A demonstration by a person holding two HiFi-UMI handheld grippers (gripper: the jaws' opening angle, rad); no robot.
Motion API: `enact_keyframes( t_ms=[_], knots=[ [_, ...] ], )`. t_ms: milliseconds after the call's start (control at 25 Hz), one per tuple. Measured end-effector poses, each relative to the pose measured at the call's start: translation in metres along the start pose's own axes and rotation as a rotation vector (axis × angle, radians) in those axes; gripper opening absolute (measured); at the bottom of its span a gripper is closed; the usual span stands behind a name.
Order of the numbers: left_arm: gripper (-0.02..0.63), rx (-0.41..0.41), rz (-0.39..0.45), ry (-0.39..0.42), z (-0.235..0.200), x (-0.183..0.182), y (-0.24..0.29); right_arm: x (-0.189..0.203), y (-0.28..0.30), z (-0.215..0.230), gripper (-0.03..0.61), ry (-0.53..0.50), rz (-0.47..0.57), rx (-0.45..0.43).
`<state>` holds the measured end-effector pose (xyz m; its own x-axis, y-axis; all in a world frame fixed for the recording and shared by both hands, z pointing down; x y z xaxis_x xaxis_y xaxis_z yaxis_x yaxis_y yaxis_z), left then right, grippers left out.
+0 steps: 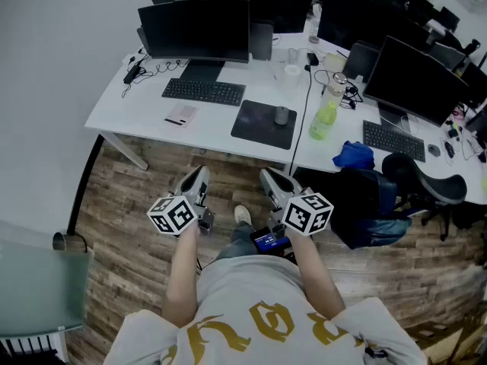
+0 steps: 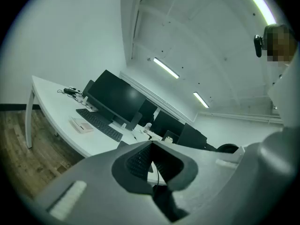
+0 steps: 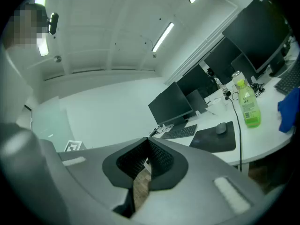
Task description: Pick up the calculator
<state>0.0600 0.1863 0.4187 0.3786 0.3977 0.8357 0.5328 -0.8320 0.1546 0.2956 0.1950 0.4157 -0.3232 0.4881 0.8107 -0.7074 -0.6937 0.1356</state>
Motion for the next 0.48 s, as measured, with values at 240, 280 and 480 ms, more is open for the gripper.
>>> enact_keyframes(
  t_ms=[240,280,480],
  knots=[
    [0.000,-0.049,0.034,-0.048,-0.007,0.008,-0.039,0.019,-0.006,-0.018,0.023,-0.056,-0.041,0.014],
    [0.000,-0.052,0.047,-0.069,-0.008,0.010,-0.045,0.022,-0.007,-0.021,0.023,-0.066,-0.051,0.013],
    [0.002,-0.087,0.089,-0.106,-0.014,0.016,-0.068,0.029,-0.009,-0.031,0.025,-0.126,-0.055,0.028]
  ],
)
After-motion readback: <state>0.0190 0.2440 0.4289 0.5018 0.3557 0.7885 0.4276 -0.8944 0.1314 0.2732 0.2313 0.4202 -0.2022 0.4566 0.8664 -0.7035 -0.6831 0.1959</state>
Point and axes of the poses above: the fingertips, and each gripper's own axes: y forward along the fingers, z to its right, x out of its underside, the point moved 6 cm from there along -y, backward along the fingers, and after that the axes turned 3 degrees about -z, right-handed, at the moved point
